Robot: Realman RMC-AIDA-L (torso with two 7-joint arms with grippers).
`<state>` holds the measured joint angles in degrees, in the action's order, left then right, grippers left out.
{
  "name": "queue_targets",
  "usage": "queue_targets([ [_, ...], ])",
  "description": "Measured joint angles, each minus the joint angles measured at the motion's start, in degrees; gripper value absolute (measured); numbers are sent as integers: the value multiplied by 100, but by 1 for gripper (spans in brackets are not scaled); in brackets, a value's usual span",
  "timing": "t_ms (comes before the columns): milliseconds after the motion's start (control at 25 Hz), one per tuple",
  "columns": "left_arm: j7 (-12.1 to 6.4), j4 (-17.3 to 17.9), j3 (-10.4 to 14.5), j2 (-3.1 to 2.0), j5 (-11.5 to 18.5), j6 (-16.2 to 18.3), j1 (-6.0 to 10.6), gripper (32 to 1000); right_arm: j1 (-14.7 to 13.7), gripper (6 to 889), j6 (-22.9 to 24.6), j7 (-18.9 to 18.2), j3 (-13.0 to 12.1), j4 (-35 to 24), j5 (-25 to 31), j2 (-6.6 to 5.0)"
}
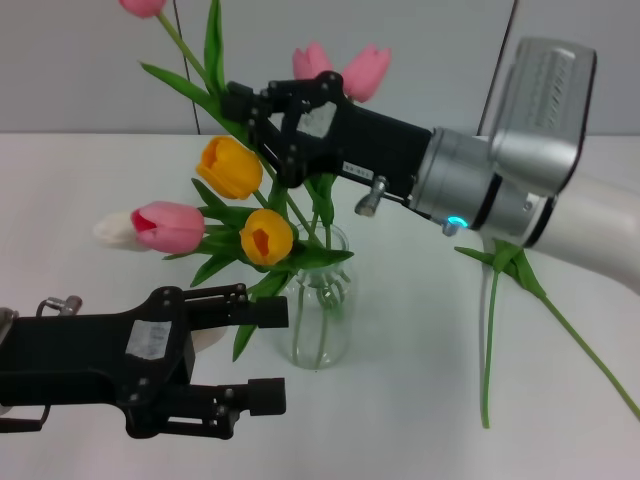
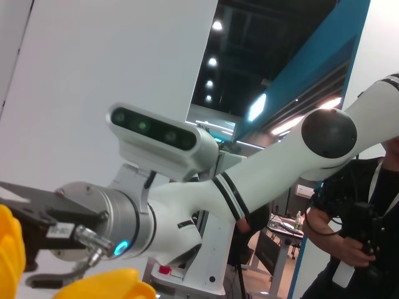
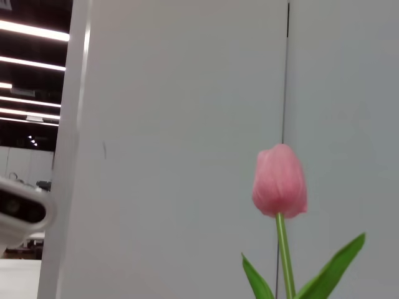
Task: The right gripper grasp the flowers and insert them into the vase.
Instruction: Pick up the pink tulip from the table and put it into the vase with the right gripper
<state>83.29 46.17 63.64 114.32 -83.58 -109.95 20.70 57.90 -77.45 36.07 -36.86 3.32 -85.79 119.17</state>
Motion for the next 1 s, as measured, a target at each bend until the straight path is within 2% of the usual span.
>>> queue_targets([
  [200,-32,-29,0,-5,0,0,-1,838,-208,20,-194,-222,0,-72,-29,0],
  [1000,-33,-29,0,-6,0,0,-39,839,-892,37,-373,-232,-23,-401,-114,0],
])
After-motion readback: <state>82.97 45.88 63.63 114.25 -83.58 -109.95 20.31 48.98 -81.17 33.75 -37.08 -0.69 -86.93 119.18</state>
